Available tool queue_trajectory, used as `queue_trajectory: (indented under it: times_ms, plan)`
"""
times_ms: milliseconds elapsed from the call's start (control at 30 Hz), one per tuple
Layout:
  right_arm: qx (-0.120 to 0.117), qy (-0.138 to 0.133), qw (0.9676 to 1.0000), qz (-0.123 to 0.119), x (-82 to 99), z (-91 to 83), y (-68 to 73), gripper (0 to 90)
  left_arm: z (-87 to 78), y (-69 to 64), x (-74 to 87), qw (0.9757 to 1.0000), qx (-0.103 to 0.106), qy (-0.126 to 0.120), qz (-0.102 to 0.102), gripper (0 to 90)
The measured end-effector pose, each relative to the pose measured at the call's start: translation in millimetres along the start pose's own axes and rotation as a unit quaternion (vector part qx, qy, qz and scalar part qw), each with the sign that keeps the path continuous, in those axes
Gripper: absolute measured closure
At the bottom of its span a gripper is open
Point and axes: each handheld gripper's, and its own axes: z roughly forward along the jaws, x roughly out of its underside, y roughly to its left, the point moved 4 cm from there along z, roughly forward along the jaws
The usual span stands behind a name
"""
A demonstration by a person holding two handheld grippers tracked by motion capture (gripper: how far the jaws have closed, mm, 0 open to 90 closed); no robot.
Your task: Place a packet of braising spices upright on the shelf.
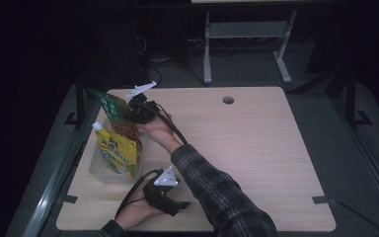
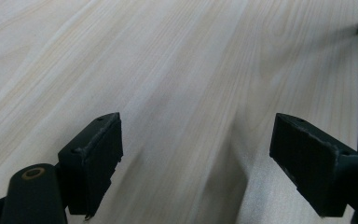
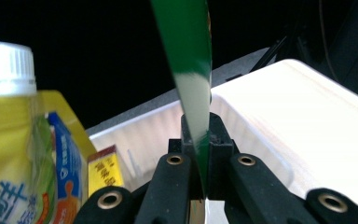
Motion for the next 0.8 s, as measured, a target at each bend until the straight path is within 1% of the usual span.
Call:
queue_trajectory:
  times_ms: [67, 133, 167, 200, 233, 300, 333, 400, 467, 533, 567, 633, 667, 700, 733, 800]
  plan:
    - [0.005, 0.003, 0.9999, -0.008, 1.7, 0.9, 1.6, 86.7, 0.3, 0.0, 0.2, 1.0000, 0.000, 0.002, 0.001, 16.5]
    - [0.004, 0.001, 0.9999, -0.014, 1.4, -0.4, 2.7, 82.9, 0.4, 0.2, 0.3, 1.0000, 0.000, 0.003, 0.002, 16.5]
    - [0.004, 0.002, 0.9998, -0.017, 0.7, -2.0, 3.0, 81.0, 1.1, -0.3, 0.1, 1.0000, -0.001, -0.002, -0.004, 16.5]
    - [0.001, 0.003, 0.9998, -0.019, 0.2, -4.0, 3.1, 78.9, 0.9, -0.6, 0.4, 1.0000, 0.001, -0.001, -0.005, 16.5]
    - [0.002, 0.003, 0.9998, -0.019, -0.6, -6.8, 3.6, 76.3, 0.8, -0.4, 0.4, 1.0000, 0.000, 0.000, -0.004, 16.5]
    - [0.008, 0.004, 0.9996, -0.028, -1.3, -14.0, 2.6, 70.5, 0.5, 0.1, 1.0, 1.0000, 0.004, 0.004, 0.000, 16.5]
    - [0.009, 0.004, 0.9996, -0.026, -1.3, -18.0, 2.3, 67.2, 0.7, 0.3, 1.1, 1.0000, 0.004, 0.005, 0.001, 16.5]
    - [0.010, 0.001, 0.9997, -0.024, -0.4, -26.9, 1.0, 60.5, 1.0, 0.9, 1.0, 1.0000, 0.002, 0.003, 0.004, 16.5]
    - [0.020, -0.001, 0.9994, -0.030, 2.0, -36.6, -1.2, 55.7, 1.4, 0.9, 1.0, 1.0000, 0.001, 0.003, 0.003, 16.5]
    - [0.021, -0.003, 0.9994, -0.025, 5.7, -47.7, -3.4, 52.7, 1.0, 1.2, 0.9, 1.0000, -0.001, 0.003, 0.003, 16.4]
    - [0.024, -0.003, 0.9994, -0.025, 8.4, -53.4, -5.4, 50.9, 1.6, -0.2, 0.7, 1.0000, 0.002, -0.003, -0.006, 16.4]
    - [0.026, -0.001, 0.9994, -0.024, 15.3, -66.0, -8.5, 48.6, 1.3, 0.3, 1.0, 1.0000, 0.003, 0.000, -0.004, 16.4]
    - [0.024, -0.002, 0.9994, -0.023, 19.1, -72.4, -9.7, 47.1, 1.5, -0.2, 1.0, 1.0000, 0.003, -0.001, -0.008, 16.4]
    - [0.024, -0.001, 0.9995, -0.022, 23.4, -79.0, -11.2, 45.9, 1.3, 0.7, 1.2, 1.0000, 0.002, 0.001, -0.003, 16.4]
    - [0.021, -0.001, 0.9996, -0.020, 27.4, -85.4, -11.9, 44.8, 1.2, 0.7, 1.0, 1.0000, 0.002, 0.000, -0.002, 16.4]
    - [0.025, 0.003, 0.9994, -0.024, 35.8, -98.2, -14.2, 42.9, 0.6, 1.0, 0.7, 1.0000, 0.002, -0.001, -0.002, 16.4]
